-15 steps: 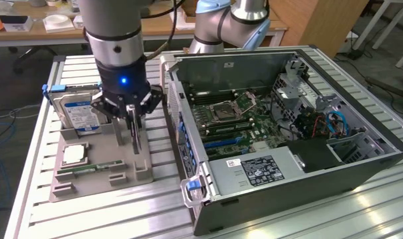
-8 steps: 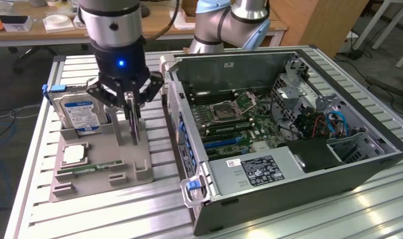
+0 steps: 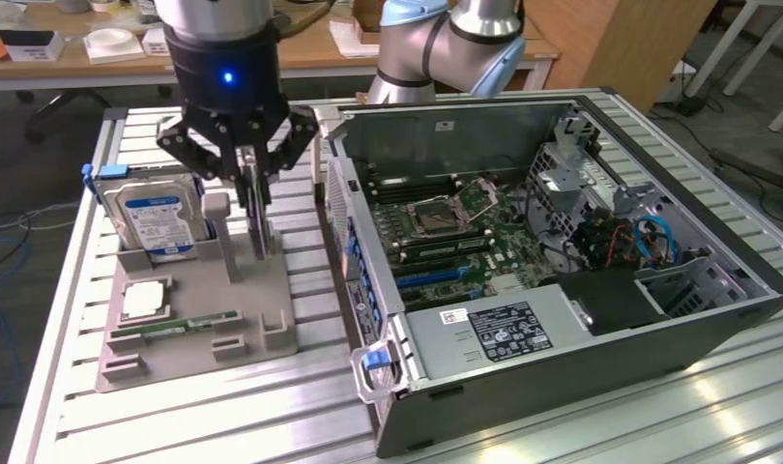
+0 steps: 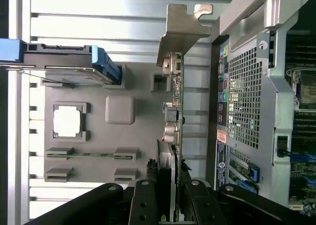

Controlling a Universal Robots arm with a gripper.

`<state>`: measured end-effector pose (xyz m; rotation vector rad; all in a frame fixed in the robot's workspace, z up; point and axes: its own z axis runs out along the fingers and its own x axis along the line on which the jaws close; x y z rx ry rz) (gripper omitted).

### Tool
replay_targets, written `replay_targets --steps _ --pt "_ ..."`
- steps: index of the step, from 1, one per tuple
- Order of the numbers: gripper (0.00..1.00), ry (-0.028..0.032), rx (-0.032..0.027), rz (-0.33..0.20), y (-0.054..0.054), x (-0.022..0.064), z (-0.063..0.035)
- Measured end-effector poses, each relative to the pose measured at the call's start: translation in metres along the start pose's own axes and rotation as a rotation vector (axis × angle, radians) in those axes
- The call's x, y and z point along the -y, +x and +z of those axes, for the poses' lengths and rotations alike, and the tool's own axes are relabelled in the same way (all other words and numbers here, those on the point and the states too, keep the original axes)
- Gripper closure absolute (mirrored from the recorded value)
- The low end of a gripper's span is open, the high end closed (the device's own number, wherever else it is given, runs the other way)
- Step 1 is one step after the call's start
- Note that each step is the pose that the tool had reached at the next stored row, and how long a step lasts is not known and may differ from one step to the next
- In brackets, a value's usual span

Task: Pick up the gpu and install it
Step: 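Pick up the gpu and move the gpu toward the slot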

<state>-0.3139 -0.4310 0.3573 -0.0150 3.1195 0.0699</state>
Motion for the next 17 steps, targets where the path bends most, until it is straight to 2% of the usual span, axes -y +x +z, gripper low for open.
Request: replay_targets --steps 14,15,17 --pt "0.73 0.0000 0.0000 0.000 -0.003 -0.0028 -0.0636" --pt "0.73 0.0001 -0.0001 0.000 -0.003 -0.0030 -0.0670" --pt "0.73 -0.0001 0.0001 0.000 -0.003 -0.0030 -0.0670"
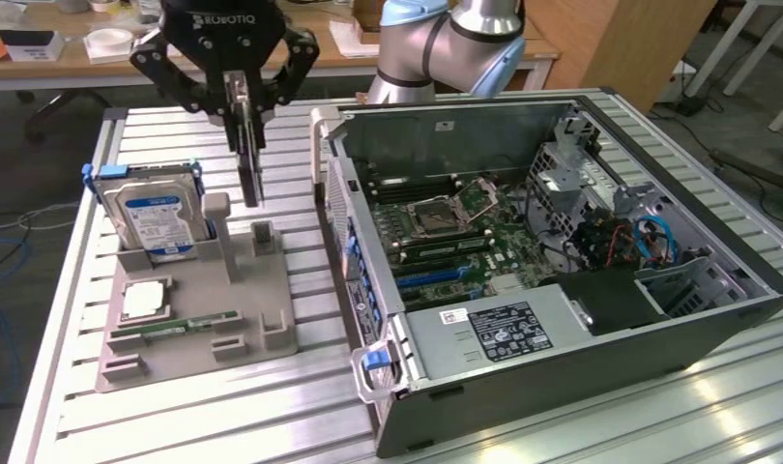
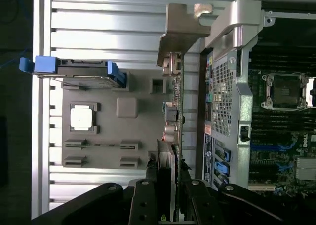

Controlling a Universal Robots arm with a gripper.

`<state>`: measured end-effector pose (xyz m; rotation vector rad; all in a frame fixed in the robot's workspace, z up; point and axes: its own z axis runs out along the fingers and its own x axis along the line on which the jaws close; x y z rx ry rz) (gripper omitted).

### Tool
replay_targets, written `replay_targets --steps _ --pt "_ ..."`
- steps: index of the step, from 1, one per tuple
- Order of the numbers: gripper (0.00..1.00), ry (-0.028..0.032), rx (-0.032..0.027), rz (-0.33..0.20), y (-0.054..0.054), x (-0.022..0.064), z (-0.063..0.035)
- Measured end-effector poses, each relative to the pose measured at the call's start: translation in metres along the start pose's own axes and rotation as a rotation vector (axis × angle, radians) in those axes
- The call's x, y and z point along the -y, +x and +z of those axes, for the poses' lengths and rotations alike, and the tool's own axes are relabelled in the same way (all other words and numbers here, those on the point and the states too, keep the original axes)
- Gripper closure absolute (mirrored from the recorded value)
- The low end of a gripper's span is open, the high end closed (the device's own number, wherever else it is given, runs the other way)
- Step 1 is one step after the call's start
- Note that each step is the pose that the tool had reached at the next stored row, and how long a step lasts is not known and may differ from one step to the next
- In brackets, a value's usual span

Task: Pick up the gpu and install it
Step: 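Pick up the gpu and move the gpu toward the slot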

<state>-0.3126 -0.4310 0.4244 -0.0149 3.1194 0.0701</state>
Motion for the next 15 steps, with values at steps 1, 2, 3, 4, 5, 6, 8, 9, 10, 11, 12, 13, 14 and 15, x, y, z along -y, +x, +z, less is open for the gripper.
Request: replay_targets --steps 1,2,3,4,5,6,8,9,10,11,12,13,14,15 --pt "0.73 -0.0001 0.0000 0.000 0.000 0.0000 0.0000" --pt "0.73 0.0001 0.0000 0.001 -0.002 0.0000 -0.0001" --pt "0.73 0.0001 -0.0001 0.001 -0.006 0.0000 0.0000" --pt "0.73 0.0001 0.0000 0.001 -0.010 0.0000 0.0002" --pt "0.73 0.0001 0.0000 0.001 -0.015 0.0001 0.0003" --pt "0.73 0.0001 0.0000 0.001 -0.019 0.0001 0.0004" --pt "0.73 0.0001 -0.0001 0.001 -0.029 0.0002 0.0005" --pt "0.73 0.0000 0.0001 0.001 -0.033 0.0002 0.0007" --pt "0.73 0.0000 0.0001 0.001 -0.038 0.0003 0.0008" --pt "0.73 0.0001 -0.0001 0.001 -0.042 0.0003 0.0008" --pt "0.73 0.0001 -0.0001 0.001 -0.047 0.0004 0.0009" --pt "0.73 0.0000 0.0000 0.001 -0.051 0.0004 0.0010" --pt "0.73 0.0000 -0.0001 0.001 -0.056 0.0005 0.0011" --pt "0.73 -0.0001 0.0001 0.001 -0.060 0.0005 0.0013"
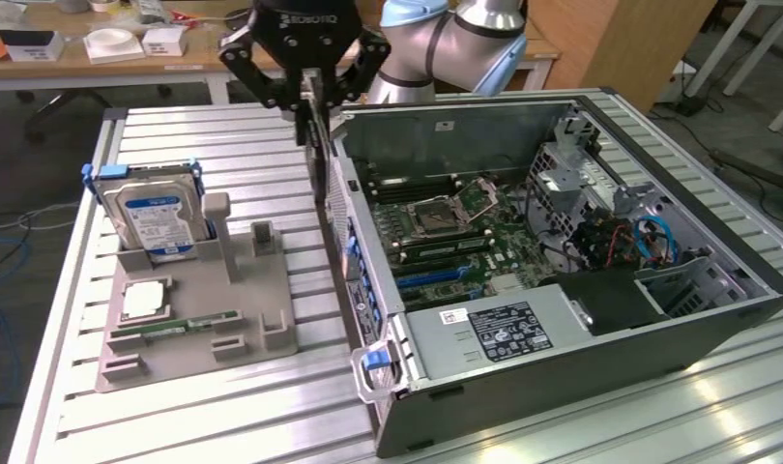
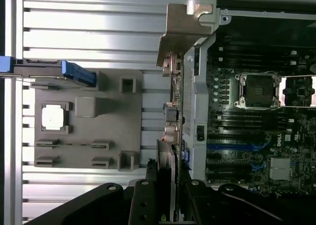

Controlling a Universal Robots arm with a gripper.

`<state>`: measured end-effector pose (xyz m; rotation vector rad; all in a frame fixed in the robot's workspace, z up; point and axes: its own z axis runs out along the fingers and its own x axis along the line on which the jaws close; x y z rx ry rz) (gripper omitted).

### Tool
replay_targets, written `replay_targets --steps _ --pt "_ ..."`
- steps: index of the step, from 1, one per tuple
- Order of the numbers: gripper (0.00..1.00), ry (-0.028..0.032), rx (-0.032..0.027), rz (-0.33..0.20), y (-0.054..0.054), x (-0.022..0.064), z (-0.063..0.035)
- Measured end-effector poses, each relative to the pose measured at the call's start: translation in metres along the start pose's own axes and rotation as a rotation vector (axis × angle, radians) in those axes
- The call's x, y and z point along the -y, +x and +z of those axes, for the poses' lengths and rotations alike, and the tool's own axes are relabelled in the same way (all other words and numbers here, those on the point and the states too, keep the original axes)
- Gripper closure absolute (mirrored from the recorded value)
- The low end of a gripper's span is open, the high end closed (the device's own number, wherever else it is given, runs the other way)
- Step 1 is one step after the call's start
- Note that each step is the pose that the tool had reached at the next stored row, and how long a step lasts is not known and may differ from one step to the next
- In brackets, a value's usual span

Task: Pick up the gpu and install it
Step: 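Pick up the gpu and move the gpu toward the slot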

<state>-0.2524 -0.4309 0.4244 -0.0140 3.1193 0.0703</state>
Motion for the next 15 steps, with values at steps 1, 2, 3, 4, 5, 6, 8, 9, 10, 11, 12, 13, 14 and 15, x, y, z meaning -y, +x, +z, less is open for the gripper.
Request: replay_targets --steps 1,2,3,4,5,6,8,9,10,11,12,13,14,15 --pt "0.73 0.0001 -0.0001 0.000 -0.004 0.0000 0.0000" --pt "0.73 0.0001 -0.0002 0.000 -0.008 0.0000 0.0001" --pt "0.73 0.0002 -0.0002 0.000 -0.013 0.0001 0.0001" --pt "0.73 0.0000 0.0000 0.000 -0.017 0.0001 0.0003" --pt "0.73 -0.0001 -0.0001 0.000 -0.022 0.0002 0.0004" --pt "0.73 -0.0001 -0.0001 0.000 -0.026 0.0002 0.0005" --pt "0.73 0.0000 -0.0001 0.000 -0.035 0.0003 0.0007" --pt "0.73 0.0000 -0.0002 0.000 -0.040 0.0004 0.0007" --pt "0.73 0.0000 -0.0001 0.000 -0.044 0.0004 0.0009" --pt "0.73 -0.0001 -0.0001 0.000 -0.048 0.0004 0.0010" --pt "0.73 0.0000 -0.0001 0.000 -0.053 0.0004 0.0011" --pt "0.73 -0.0001 0.0000 0.000 -0.057 0.0005 0.0012" --pt "0.73 -0.0001 -0.0001 0.000 -0.062 0.0006 0.0013" --pt "0.73 0.0000 -0.0002 0.000 -0.067 0.0006 0.0013"
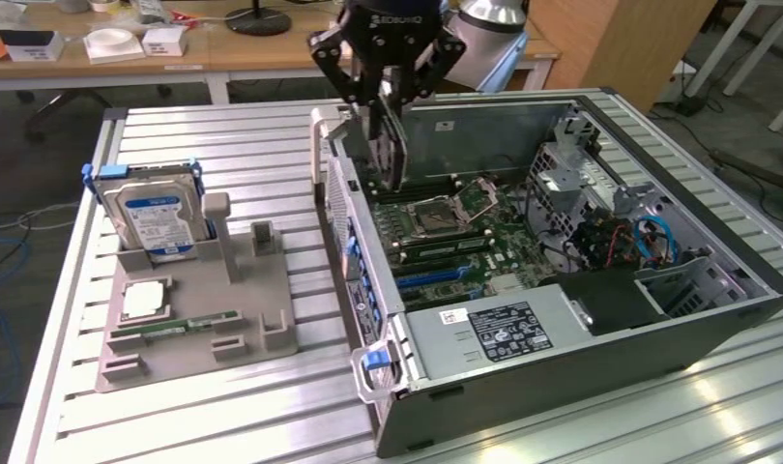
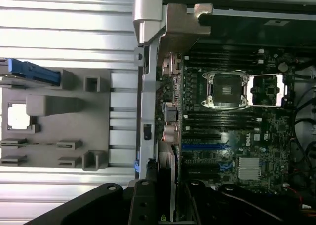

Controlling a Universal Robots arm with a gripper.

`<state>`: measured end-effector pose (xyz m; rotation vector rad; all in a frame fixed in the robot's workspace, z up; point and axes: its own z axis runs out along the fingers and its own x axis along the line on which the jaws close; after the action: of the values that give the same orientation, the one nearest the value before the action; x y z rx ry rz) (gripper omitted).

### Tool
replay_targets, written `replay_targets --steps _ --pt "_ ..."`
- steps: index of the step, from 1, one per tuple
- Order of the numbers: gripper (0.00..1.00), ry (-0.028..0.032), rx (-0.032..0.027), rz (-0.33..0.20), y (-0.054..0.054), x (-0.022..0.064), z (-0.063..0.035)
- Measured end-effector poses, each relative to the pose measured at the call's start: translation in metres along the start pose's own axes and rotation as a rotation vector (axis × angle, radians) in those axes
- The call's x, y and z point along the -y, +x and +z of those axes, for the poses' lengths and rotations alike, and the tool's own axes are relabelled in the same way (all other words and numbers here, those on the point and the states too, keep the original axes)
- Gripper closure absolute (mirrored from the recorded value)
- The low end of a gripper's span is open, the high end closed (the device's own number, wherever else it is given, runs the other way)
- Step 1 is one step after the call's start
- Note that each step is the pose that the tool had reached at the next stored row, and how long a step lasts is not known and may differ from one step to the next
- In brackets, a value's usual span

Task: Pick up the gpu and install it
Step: 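Pick up the gpu and move the gpu toward the slot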

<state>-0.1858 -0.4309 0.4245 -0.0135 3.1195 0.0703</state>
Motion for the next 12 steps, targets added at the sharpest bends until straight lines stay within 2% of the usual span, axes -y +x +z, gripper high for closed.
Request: replay_targets --steps 12 --pt "0.73 -0.0002 0.0001 0.000 -0.053 0.0005 0.0012"
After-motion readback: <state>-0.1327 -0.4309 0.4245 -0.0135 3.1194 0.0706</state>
